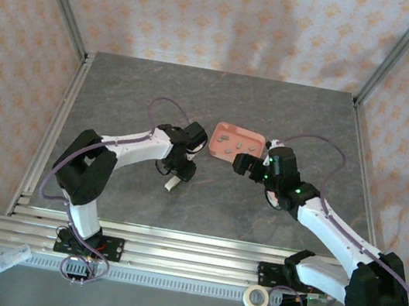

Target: Load the staples into the stapler

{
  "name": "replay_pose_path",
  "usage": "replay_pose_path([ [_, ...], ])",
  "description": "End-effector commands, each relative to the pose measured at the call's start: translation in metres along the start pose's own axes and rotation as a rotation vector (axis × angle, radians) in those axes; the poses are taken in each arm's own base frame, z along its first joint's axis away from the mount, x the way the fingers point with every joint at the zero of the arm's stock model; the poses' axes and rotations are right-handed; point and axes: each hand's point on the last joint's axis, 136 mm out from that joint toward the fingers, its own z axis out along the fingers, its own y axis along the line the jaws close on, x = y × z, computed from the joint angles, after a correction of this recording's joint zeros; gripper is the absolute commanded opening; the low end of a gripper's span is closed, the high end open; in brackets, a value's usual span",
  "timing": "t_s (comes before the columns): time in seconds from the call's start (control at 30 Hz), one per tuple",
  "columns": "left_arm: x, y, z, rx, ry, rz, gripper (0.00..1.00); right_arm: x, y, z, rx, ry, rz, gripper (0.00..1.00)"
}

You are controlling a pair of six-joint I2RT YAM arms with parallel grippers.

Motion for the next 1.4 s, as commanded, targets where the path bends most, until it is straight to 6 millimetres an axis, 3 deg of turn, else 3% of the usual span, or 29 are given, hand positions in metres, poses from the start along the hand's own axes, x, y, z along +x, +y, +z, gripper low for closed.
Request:
replay_pose_path([
  [0.0, 0.006, 0.002, -0.001, -0.03, 0.046, 0.023, 0.41, 0.004, -0.001, 0.002, 0.003, 0.009, 0.005, 0.99],
  [0.47, 0.015, 0.005, 0.0, -0.04, 0.08, 0.031, 0.32, 0.005, -0.001, 0.002, 0.003, 0.015, 0.018, 0.98],
  [0.7, 0.019, 0.006, 0.002, -0.046, 0.09, 0.029, 0.35, 0.006, -0.001, 0.001, 0.002, 0.017, 0.02, 0.98],
  [0.87, 0.02, 0.005, 0.0, -0.044, 0.088, 0.034, 0.28, 0.007, -0.001, 0.0, 0.001, 0.019, 0.025, 0.98],
  [1.1, 0.015, 0.006, -0.017, -0.043, 0.029, 0.045, 0.23, 0.007, 0.004, 0.0, -0.02, 0.031, 0.055, 0.94],
  [1.37, 0.001, 0.003, -0.05, 0.01, -0.183, 0.036, 0.19, 0.009, 0.013, 0.002, -0.051, 0.079, 0.07, 0.89],
])
